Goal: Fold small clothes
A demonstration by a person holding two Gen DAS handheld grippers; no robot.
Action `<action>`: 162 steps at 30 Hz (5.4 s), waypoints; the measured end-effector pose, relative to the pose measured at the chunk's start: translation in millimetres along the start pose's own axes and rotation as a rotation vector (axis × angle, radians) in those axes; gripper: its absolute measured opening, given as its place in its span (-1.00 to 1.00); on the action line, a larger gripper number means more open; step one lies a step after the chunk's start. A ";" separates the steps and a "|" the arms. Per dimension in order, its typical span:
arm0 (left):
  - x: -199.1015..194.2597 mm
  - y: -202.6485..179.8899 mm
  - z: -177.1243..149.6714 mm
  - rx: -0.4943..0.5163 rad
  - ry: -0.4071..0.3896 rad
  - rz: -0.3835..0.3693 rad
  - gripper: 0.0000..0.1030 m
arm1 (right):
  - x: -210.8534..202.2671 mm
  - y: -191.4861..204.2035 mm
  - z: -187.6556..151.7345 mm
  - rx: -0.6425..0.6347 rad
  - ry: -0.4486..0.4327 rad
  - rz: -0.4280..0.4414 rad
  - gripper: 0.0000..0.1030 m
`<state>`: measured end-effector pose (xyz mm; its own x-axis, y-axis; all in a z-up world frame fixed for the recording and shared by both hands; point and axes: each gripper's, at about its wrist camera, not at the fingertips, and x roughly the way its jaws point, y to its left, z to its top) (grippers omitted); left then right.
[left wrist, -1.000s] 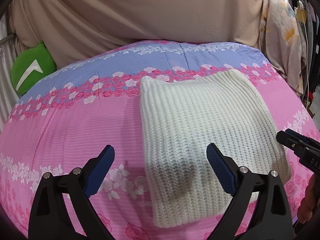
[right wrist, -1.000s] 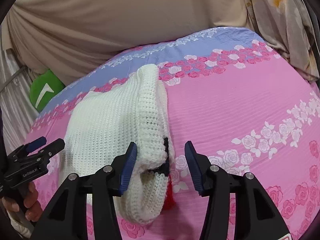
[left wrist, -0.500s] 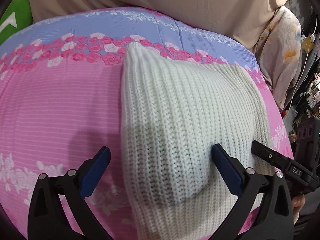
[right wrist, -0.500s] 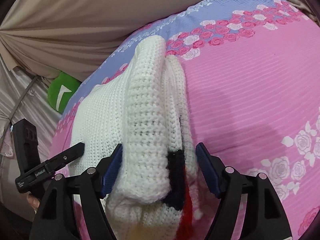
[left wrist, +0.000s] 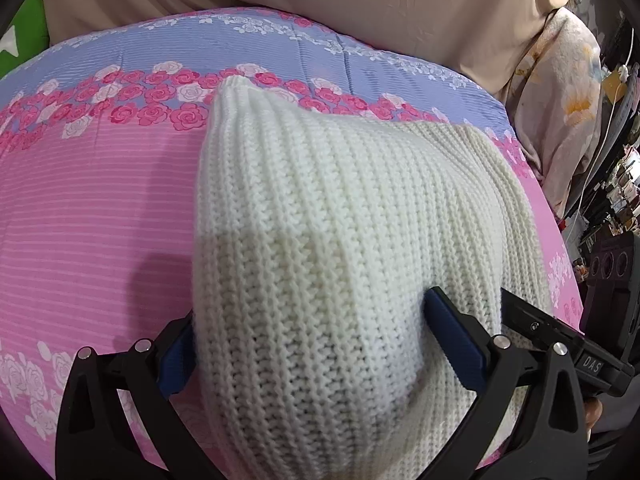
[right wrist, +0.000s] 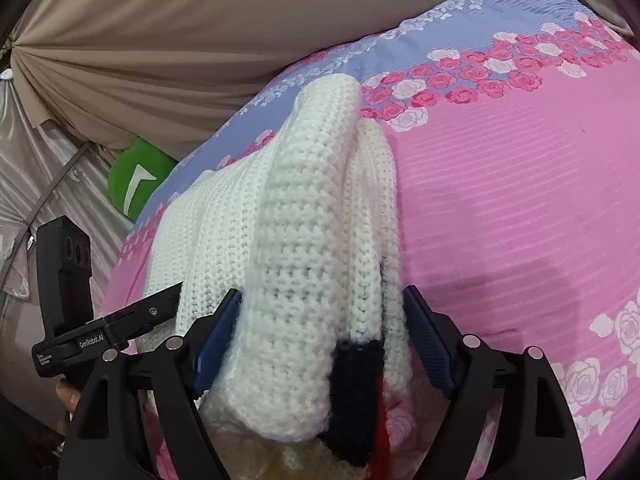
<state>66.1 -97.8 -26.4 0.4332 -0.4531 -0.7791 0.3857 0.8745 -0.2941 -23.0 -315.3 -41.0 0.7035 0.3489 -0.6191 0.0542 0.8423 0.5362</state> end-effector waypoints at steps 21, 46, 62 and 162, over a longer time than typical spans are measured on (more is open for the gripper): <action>-116.8 -23.5 26.6 0.212 -0.238 -0.168 -0.13 | -87.0 80.0 16.9 -0.122 -0.236 0.040 -0.33; -78.9 200.2 102.3 0.059 -0.310 0.212 -0.09 | 112.1 140.1 95.3 -0.077 -0.130 -0.004 -0.23; -63.5 167.0 59.8 0.138 -0.257 0.368 0.08 | 112.8 195.2 52.5 -0.384 -0.110 -0.279 -0.85; -72.8 124.3 -19.3 0.040 -0.296 0.565 0.87 | 101.1 205.8 -52.3 -0.364 -0.140 -0.513 0.24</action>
<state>66.7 47.2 -16.9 0.7835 0.0422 -0.6200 0.0598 0.9879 0.1428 22.3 -85.2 -23.2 0.7391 -0.1714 -0.6515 0.1816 0.9820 -0.0522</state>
